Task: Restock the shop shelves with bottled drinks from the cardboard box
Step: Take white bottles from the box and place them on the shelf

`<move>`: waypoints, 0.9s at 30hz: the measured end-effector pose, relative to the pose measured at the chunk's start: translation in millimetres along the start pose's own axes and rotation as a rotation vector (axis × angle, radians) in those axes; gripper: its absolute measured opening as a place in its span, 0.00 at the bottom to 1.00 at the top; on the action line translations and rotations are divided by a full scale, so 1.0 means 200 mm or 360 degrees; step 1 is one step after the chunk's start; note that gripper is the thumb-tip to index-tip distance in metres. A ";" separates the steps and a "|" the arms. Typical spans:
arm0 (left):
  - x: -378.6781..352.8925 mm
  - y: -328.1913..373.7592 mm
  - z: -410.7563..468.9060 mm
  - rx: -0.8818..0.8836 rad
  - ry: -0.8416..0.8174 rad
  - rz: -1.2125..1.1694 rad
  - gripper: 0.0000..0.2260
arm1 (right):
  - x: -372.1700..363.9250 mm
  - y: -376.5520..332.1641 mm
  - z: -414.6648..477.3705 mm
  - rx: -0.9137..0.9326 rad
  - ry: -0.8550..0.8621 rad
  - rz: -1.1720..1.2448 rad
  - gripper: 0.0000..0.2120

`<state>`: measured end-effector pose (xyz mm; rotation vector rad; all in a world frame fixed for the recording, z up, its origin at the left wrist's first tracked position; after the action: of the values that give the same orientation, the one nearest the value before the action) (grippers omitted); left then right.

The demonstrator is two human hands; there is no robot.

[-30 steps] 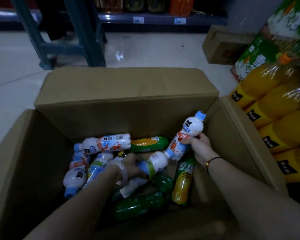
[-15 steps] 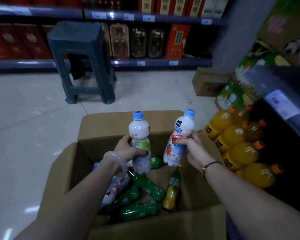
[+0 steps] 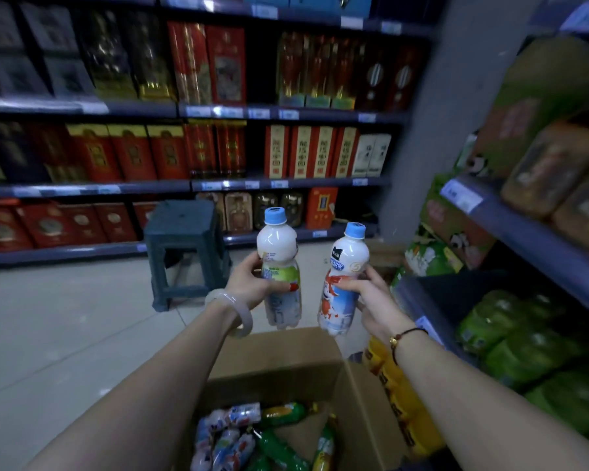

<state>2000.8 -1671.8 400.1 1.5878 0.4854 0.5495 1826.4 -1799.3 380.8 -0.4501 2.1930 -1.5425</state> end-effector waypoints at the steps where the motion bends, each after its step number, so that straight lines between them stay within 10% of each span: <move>1: 0.01 0.13 0.00 -0.0019 -0.0002 -0.0004 0.24 | -0.03 -0.12 -0.04 0.0024 -0.0009 0.0013 0.17; 27: -0.54 2.12 0.02 -0.0583 -0.0592 -0.0139 0.20 | 0.31 -2.14 -0.80 0.0704 0.0385 0.0218 0.13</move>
<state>1911.5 -1777.3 814.8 1.2706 0.1590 0.2481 1701.3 -1841.8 822.0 0.0261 1.9104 -2.0150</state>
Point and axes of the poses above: each hand's wrist, its own z-axis towards the middle knuckle, its own x-axis out of the back of the hand, y = z × x, the point moved 10 cm from there along z, towards the middle knuckle, and after that the axes turned 5 degrees about -x, right-handed, at the moved point
